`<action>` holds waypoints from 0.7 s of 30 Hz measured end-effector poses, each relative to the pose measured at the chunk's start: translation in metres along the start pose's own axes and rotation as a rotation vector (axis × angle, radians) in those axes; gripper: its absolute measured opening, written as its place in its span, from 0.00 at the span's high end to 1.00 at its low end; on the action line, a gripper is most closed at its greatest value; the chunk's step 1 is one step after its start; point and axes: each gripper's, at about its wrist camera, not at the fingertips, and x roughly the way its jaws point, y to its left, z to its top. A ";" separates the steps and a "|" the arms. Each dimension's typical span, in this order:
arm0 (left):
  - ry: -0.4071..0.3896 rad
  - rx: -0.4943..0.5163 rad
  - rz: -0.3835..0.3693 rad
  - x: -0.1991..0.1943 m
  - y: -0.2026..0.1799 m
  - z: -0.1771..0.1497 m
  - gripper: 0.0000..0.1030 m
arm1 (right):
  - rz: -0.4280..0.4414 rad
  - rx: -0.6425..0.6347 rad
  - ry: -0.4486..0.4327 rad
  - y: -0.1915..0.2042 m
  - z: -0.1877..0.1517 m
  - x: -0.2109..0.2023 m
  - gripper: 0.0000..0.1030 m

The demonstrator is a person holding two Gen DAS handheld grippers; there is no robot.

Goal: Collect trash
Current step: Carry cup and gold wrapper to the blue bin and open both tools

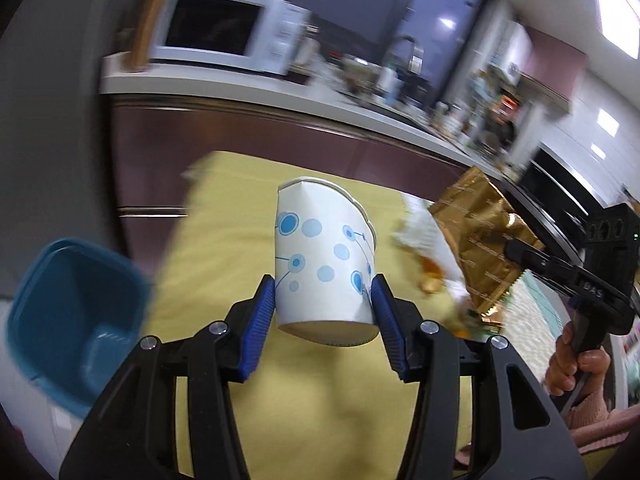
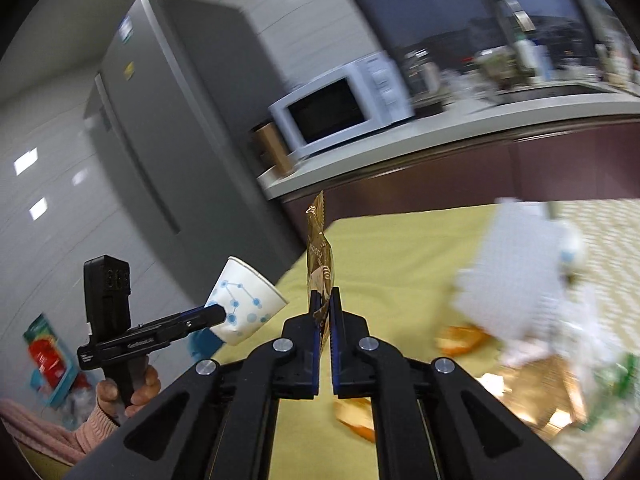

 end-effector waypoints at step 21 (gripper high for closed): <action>0.031 -0.258 0.427 -0.034 0.196 -0.034 0.52 | 0.298 -0.119 0.362 0.138 -0.005 0.214 0.97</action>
